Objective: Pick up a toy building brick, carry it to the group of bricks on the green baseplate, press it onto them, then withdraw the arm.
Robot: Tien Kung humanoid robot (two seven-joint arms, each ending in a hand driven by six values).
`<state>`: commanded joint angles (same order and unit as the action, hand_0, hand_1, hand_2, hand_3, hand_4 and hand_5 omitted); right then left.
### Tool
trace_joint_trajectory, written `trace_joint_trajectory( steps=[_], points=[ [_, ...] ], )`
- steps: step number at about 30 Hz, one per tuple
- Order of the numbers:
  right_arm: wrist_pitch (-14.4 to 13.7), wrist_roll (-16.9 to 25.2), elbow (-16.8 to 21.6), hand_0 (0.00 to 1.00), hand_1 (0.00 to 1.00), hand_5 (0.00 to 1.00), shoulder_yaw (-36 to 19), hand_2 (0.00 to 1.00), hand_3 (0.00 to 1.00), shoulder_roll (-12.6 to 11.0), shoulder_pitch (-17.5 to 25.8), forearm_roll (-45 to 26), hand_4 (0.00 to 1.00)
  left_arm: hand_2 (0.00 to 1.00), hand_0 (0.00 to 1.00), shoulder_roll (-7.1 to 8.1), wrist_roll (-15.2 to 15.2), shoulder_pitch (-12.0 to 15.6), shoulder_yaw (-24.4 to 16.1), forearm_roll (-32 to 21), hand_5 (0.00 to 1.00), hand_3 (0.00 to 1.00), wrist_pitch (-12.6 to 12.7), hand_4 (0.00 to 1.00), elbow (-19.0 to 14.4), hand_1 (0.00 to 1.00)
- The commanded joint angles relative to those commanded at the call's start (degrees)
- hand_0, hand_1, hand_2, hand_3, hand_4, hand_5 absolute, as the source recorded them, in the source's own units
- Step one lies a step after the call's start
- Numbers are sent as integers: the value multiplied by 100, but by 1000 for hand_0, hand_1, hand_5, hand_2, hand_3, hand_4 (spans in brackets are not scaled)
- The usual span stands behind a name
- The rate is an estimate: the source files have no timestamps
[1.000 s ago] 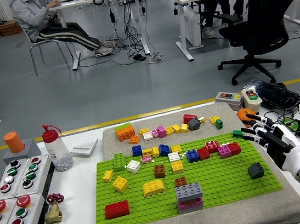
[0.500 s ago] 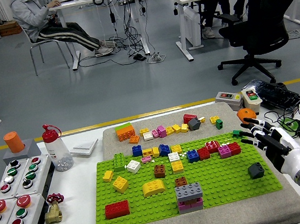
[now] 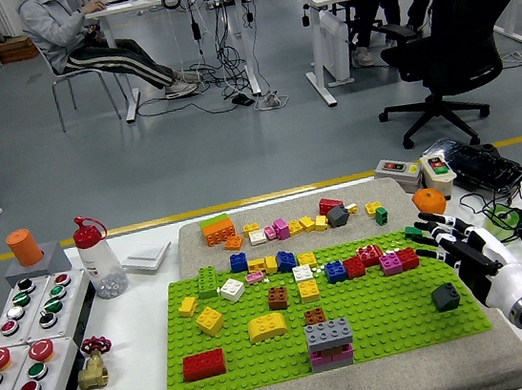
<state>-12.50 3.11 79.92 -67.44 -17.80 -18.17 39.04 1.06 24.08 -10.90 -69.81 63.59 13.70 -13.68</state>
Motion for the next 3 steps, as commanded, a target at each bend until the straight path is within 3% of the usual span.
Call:
trace_joint_trajectory(
  steps=[3],
  points=[
    [-5, 1, 6, 694, 709, 290, -2, 721, 664, 1, -2, -7, 460, 613, 633, 0, -9, 1, 13, -27, 938, 411, 4, 302, 3, 596]
  ],
)
